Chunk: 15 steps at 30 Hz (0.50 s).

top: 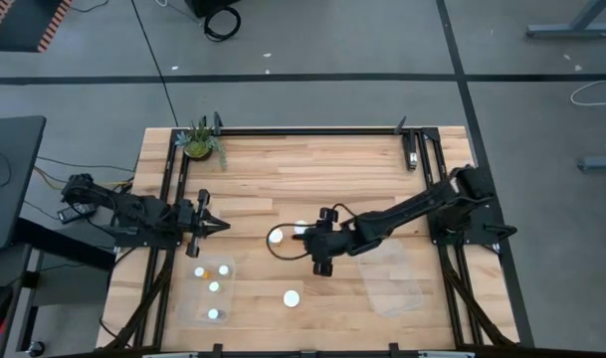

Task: Pick and place medicine bottles into bin by pill shape (circle, oval)
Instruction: Put the large orange pill bottle into the right transparent bin

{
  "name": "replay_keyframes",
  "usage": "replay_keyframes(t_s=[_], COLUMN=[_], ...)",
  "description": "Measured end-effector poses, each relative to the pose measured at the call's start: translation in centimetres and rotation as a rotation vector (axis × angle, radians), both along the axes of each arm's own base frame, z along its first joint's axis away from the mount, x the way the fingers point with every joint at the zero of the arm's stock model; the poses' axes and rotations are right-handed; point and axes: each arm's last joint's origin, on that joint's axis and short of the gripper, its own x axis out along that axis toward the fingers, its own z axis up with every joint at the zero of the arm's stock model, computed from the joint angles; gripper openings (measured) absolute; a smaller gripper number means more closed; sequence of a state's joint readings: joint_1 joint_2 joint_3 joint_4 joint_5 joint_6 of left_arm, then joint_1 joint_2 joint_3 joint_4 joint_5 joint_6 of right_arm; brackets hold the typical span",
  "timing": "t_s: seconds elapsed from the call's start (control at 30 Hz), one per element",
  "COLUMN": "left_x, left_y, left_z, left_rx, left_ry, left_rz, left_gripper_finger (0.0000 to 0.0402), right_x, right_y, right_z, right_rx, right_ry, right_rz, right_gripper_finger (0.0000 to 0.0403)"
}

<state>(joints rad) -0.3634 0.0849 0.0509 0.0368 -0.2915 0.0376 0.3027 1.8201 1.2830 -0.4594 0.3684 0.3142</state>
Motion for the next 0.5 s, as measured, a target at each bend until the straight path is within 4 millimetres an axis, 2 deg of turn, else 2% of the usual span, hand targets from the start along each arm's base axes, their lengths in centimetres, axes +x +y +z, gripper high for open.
replay_keyframes(t_s=[0.23,0.5], left_x=[0.0,0.0], left_y=[0.0,0.0], left_z=[0.0,0.0], left_rx=[0.000,-0.001], left_ry=[0.000,-0.001], left_rz=[0.000,0.000], left_gripper_finger=[0.0029,0.0033], right_x=[1.9,1.9], right_y=[0.6,-0.4], right_z=[0.1,-0.7], right_rx=[-0.043,0.027], right_ry=[0.171,0.270], right_rz=[0.007,0.017], right_gripper_finger=[0.0236,0.0257])
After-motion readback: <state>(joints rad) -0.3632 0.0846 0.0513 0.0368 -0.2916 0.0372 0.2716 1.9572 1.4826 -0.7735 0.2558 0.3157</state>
